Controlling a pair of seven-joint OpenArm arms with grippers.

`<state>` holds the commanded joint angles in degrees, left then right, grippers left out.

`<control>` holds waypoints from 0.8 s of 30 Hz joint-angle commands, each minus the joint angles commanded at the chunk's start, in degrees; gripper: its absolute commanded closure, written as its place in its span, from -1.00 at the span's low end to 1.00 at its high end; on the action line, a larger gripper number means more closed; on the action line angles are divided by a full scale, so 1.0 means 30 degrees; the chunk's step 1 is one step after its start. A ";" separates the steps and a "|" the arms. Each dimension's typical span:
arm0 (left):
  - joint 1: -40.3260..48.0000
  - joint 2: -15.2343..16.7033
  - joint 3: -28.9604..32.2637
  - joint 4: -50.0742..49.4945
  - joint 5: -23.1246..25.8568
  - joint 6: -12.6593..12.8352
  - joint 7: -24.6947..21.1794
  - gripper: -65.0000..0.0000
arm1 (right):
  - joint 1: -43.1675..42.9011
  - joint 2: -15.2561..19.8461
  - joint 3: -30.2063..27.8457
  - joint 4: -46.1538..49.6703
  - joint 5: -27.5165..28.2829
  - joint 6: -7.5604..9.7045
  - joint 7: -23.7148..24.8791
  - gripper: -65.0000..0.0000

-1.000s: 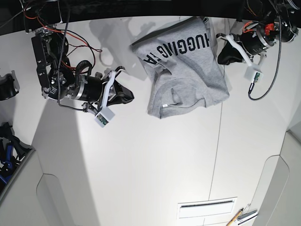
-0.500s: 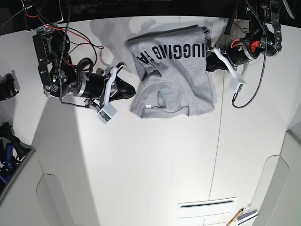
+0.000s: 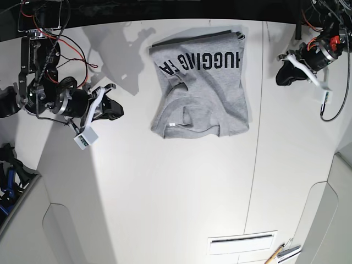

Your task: Fold the T-shirt properly

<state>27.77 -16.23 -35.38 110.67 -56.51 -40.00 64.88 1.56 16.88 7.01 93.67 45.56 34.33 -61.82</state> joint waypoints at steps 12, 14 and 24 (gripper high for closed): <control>0.9049 -0.0459 -0.1610 0.0911 0.1005 0.0000 0.0000 1.00 | -0.8473 0.4969 0.0124 0.4182 0.1188 0.0007 -0.0036 1.00; 1.0287 -0.0590 -0.1603 0.0874 0.1450 0.0000 -0.0350 1.00 | -0.9974 0.5763 0.0124 0.4182 0.1202 0.0007 -0.0029 1.00; 1.3267 -0.0736 0.1479 -0.3570 0.6215 0.0000 -0.5705 1.00 | -1.6589 0.8998 -0.0408 0.4036 0.1494 0.0058 0.0204 1.00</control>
<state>67.57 -18.44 -30.94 99.96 -37.87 -40.00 47.77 -48.21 43.88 5.78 105.78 50.04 34.50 -61.21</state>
